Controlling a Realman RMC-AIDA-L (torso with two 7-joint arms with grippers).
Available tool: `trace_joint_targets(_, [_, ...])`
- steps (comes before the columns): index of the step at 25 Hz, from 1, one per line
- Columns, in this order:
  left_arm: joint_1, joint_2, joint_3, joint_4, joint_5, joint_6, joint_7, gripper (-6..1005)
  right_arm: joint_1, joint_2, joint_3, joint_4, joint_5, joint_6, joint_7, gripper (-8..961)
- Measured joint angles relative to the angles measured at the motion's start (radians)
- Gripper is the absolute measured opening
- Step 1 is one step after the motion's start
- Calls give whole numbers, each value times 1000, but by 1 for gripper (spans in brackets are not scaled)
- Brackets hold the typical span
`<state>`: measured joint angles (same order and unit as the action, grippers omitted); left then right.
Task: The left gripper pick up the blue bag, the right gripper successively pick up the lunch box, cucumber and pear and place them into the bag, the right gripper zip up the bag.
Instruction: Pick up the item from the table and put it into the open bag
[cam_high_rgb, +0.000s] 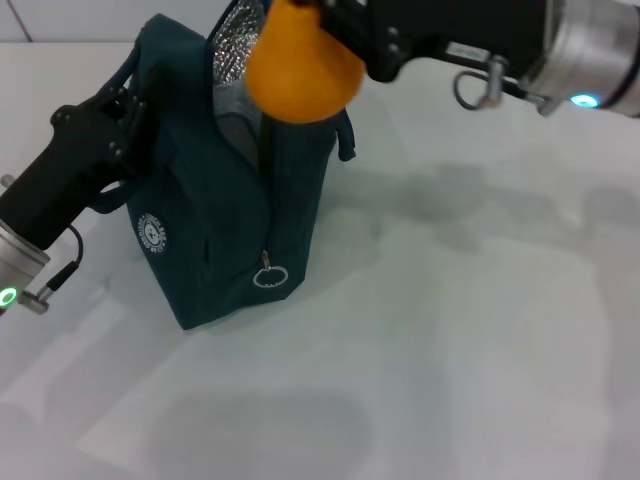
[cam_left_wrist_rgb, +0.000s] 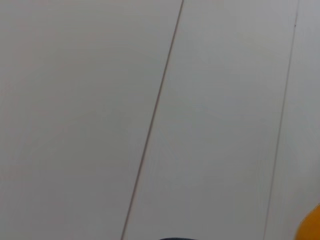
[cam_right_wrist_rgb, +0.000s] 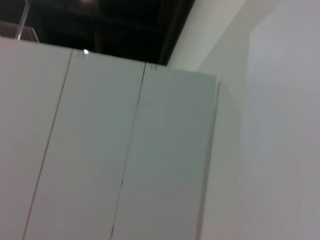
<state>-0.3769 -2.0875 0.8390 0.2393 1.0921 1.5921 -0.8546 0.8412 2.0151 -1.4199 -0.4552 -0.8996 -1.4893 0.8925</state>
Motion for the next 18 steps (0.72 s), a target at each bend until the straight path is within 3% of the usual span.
trace_joint_targets(7, [-5, 0, 1, 0, 21, 28, 0, 46, 66, 9, -68, 11, -1, 140, 26, 33])
trace_joint_targets(18, [-11, 1, 2, 0, 35, 34, 0, 46, 72, 13, -176, 16, 10, 253, 39, 33])
